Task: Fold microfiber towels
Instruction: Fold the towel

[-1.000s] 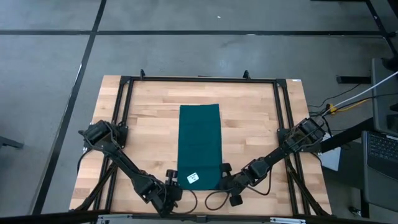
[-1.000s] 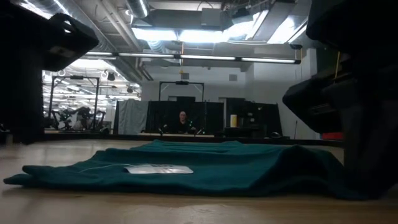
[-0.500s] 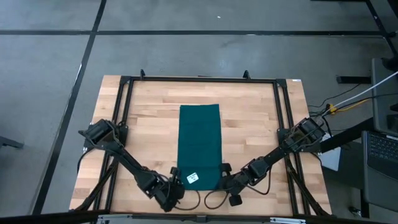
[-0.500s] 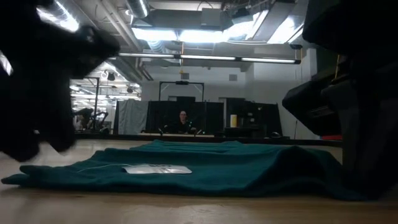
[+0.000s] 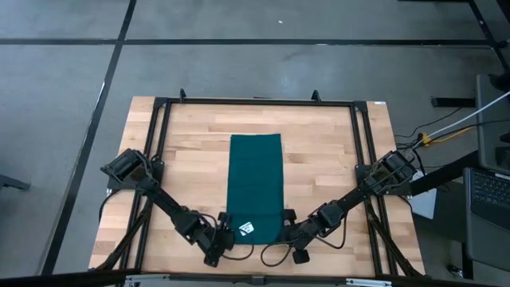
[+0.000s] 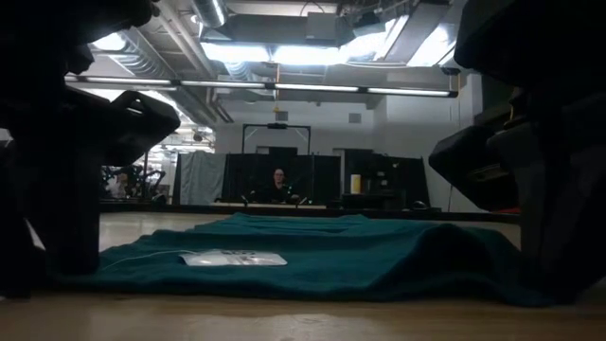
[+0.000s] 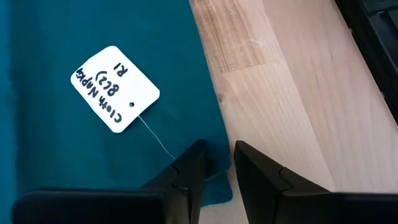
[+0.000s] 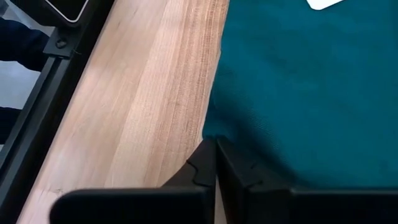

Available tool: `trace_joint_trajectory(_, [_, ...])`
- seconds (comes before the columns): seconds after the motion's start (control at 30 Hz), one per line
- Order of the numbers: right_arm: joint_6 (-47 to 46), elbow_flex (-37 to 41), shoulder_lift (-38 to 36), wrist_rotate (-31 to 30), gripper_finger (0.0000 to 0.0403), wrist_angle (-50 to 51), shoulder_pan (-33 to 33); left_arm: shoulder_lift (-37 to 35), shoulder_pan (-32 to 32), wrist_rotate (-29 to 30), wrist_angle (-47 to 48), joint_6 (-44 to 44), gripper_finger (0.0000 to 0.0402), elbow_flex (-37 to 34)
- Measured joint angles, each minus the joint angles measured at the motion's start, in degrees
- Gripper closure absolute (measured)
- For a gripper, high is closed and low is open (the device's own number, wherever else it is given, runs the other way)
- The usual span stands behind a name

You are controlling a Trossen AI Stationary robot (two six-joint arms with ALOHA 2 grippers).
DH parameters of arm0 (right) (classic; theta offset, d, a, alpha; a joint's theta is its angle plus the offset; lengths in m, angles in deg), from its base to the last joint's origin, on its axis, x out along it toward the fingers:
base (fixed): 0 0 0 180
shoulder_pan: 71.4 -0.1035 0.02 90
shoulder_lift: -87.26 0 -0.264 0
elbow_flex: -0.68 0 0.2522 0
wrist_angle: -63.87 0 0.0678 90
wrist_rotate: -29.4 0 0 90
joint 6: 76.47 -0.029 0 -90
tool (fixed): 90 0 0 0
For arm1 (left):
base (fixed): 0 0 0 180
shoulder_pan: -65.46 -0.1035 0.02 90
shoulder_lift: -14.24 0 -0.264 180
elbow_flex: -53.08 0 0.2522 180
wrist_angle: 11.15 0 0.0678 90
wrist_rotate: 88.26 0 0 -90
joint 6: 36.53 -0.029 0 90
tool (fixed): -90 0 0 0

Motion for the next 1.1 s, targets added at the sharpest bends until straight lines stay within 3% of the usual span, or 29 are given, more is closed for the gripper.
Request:
trace_joint_trajectory(0.17, [-0.13,0.03,0.05,-0.02,0.0397,-0.53,0.01,0.02,-0.91,0.40,0.12,0.39,0.0318,-0.05])
trace_joint_trajectory(0.3, [-1.17,0.09,0.13,-0.08,0.0399,-1.13,0.28,0.00,-2.20,0.70,1.24,6.22,0.0326,-0.07])
trace_joint_trajectory(0.5, [-1.80,0.18,-0.48,-2.21,0.0401,-1.46,0.33,-0.35,-2.59,6.39,3.15,16.40,0.0390,-0.24])
trace_joint_trajectory(0.77, [-2.99,0.37,-7.87,-5.02,0.0402,2.53,-0.71,-6.20,0.42,11.71,6.12,25.03,0.0397,-0.08])
trace_joint_trajectory(0.93, [-2.87,0.02,-14.10,-4.48,0.0402,2.40,-2.43,-7.45,2.30,12.61,5.84,24.82,0.0398,5.57])
trace_joint_trajectory(1.1, [-5.58,-0.31,-18.19,-5.03,0.0403,3.90,-3.68,-7.74,2.34,17.73,5.13,25.97,0.0398,12.30])
